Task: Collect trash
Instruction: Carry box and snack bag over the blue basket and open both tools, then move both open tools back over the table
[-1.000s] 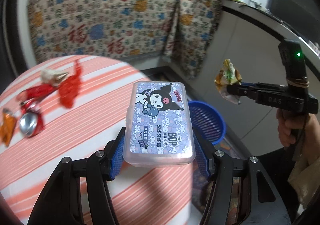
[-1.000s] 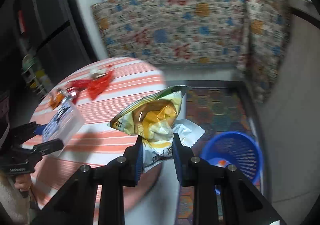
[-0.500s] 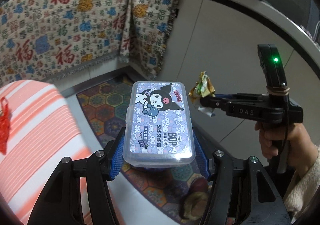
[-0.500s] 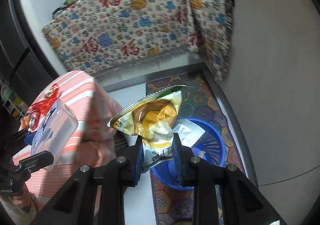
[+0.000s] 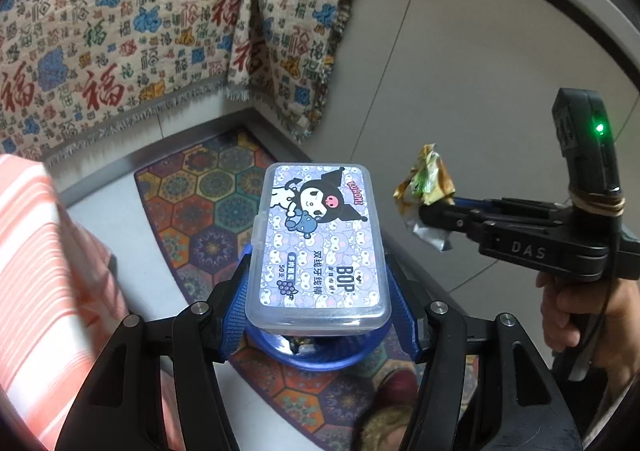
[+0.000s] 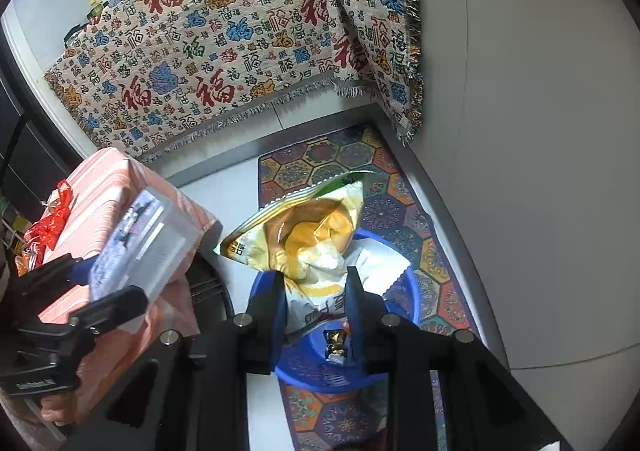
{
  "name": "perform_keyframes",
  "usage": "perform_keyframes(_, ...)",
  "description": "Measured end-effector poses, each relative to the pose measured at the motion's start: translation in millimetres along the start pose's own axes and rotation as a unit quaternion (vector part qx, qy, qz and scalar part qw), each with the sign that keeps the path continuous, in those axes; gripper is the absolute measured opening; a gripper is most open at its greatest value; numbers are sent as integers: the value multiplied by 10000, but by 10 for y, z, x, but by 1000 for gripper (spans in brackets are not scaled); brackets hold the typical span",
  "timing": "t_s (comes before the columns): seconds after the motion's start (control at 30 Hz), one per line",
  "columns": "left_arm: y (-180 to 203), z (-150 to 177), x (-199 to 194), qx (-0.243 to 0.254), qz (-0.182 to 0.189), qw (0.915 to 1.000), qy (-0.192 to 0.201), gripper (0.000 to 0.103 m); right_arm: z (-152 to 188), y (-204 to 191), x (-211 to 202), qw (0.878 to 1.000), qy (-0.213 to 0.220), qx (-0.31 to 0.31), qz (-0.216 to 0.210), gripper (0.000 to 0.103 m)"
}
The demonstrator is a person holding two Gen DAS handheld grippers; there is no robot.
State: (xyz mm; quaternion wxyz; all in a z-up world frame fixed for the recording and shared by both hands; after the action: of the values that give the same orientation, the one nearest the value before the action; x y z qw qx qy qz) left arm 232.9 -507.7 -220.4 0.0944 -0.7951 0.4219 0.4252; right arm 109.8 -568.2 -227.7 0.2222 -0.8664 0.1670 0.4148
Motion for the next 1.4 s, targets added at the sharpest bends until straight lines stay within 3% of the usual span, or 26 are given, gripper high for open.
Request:
perform_keyframes(0.53, -43, -52, 496, -189, 14, 9997, -154, 64, -43, 258, 321, 9990, -233, 309, -204, 32)
perform_keyframes(0.6, -47, -27, 575, -165, 77, 9995, -244, 74, -43, 288, 352, 9988, -265, 345, -230, 50)
perform_keyframes(0.63, -48, -20, 599, -157, 40, 9996, -235, 87, -47, 294, 354, 9988, -244, 352, -226, 56)
perform_keyframes(0.67, -47, -27, 601, -148, -3, 9997, -191, 89, -51, 299, 346, 9988, -222, 362, -227, 61)
perform_keyframes(0.77, -57, -46, 532, -179, -36, 9998, -96, 89, -83, 300, 268, 9991, -71, 366, -178, 61)
perform_keyframes(0.9, -92, -90, 186, -313, 26, 9993, 196, 90, -157, 251, 53, 9991, 366, 220, 3, 61)
perform_keyframes(1.13, -240, 40, -760, -375, -14, 9976, 578, 94, -289, -91, -377, 9901, 1297, -403, 366, 62)
perform_keyframes(1.27, -442, 310, -1291, -398, -451, 9965, 587, 98, -282, -441, -538, 9806, 1669, -893, 520, 66)
perform_keyframes(1.4, -806, 703, -1688, -637, -894, 9930, 441, 99, -173, -931, -637, 9719, 1880, -1356, 416, 70)
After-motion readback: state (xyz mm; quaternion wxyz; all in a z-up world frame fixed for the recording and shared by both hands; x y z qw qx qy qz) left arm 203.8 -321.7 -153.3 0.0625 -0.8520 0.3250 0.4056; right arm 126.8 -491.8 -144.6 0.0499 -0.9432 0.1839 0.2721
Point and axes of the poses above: each gripper's, at about its wrist camera, not at the fingertips, and x roughly the way its jaws point, y to its right, z to its underside, the point moved 1 cm from there along x, roughly the way its jaws point, and after that the axes turned 1 degree about z, right-handed, at the moved point
